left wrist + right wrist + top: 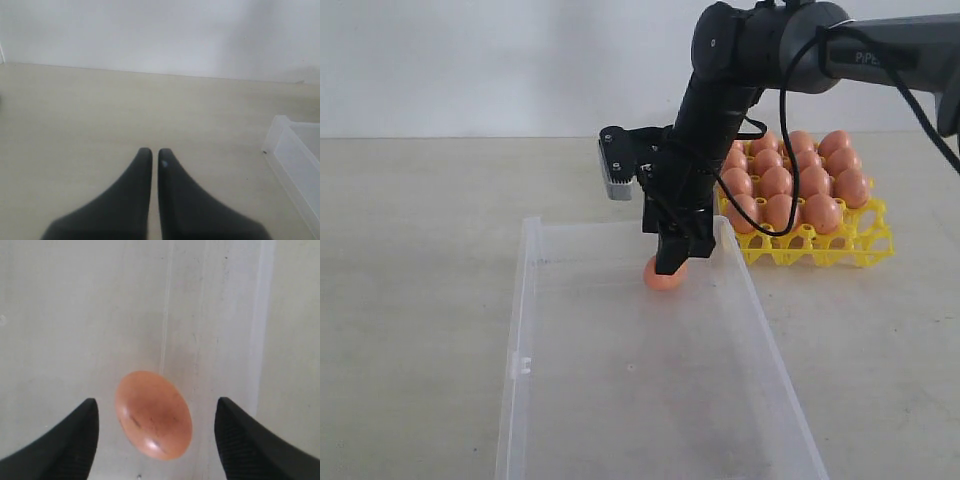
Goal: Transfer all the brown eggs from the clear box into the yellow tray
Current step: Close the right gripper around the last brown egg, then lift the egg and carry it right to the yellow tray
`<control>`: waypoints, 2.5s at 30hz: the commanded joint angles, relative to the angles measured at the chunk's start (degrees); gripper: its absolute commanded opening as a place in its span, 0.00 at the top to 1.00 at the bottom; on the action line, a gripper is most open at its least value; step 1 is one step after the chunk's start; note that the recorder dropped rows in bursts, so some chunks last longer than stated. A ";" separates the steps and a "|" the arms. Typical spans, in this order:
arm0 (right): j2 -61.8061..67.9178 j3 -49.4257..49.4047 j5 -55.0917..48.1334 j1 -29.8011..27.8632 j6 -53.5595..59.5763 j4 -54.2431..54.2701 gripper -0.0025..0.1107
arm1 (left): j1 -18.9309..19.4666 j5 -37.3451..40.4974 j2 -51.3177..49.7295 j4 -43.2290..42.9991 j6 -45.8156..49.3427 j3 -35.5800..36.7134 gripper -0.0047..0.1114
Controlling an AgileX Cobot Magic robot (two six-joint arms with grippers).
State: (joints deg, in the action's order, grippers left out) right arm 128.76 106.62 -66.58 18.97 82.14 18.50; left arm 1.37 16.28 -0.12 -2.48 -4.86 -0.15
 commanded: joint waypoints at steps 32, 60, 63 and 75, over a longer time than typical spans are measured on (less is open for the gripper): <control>2.92 -0.13 0.52 1.67 -32.02 0.61 0.98 | 0.09 -0.41 0.12 0.14 0.13 0.15 0.92; -43.14 -61.15 87.07 5.54 -50.88 19.64 0.98 | 0.09 -0.41 0.12 0.14 0.13 0.15 0.92; -47.07 -64.84 104.54 5.54 -52.28 27.60 0.98 | 0.09 -0.41 0.12 0.14 0.13 0.15 0.92; -40.87 -65.34 108.28 -20.07 -124.45 17.46 0.98 | 0.09 -0.41 0.12 0.14 0.13 0.15 0.92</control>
State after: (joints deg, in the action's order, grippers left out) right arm 84.15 41.62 45.70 5.90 -15.01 52.64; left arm 1.37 16.28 -0.12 -2.48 -4.86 -0.15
